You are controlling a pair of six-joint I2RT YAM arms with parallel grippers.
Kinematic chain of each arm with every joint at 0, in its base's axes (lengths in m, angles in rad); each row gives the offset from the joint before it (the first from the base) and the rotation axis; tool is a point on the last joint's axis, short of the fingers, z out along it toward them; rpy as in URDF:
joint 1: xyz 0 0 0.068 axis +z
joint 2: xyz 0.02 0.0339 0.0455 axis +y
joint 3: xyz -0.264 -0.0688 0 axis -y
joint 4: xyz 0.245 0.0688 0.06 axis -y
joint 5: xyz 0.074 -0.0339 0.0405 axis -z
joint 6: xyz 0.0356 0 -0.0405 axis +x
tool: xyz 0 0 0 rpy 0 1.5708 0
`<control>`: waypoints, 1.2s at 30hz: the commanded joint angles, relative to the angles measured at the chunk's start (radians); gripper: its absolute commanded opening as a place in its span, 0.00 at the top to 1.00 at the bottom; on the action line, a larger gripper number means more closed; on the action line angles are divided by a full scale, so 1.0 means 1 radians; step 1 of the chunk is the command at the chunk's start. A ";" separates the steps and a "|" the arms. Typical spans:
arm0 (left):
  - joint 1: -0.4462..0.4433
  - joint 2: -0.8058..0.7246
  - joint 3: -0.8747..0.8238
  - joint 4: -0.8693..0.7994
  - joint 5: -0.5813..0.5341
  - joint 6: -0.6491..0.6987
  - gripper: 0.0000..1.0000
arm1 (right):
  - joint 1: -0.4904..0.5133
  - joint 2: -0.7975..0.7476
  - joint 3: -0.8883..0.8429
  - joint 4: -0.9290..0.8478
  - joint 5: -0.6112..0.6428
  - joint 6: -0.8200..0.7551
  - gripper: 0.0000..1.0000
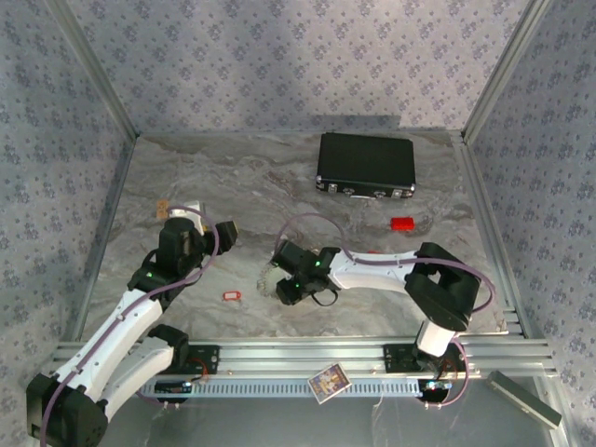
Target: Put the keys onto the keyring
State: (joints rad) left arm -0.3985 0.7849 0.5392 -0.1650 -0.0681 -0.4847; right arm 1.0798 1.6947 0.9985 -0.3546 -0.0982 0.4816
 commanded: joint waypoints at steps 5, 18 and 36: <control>0.007 -0.018 -0.002 -0.014 -0.006 -0.008 0.19 | -0.033 -0.020 -0.040 0.087 -0.117 0.062 0.73; 0.007 -0.006 -0.002 -0.005 -0.006 -0.008 0.19 | -0.061 0.012 -0.060 0.138 -0.175 0.083 0.79; 0.007 -0.007 -0.001 -0.003 -0.006 -0.009 0.19 | -0.055 0.041 -0.050 0.100 -0.142 0.080 0.82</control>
State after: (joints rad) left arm -0.3985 0.7853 0.5392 -0.1654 -0.0681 -0.4847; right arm 1.0225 1.7206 0.9497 -0.2302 -0.2478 0.5533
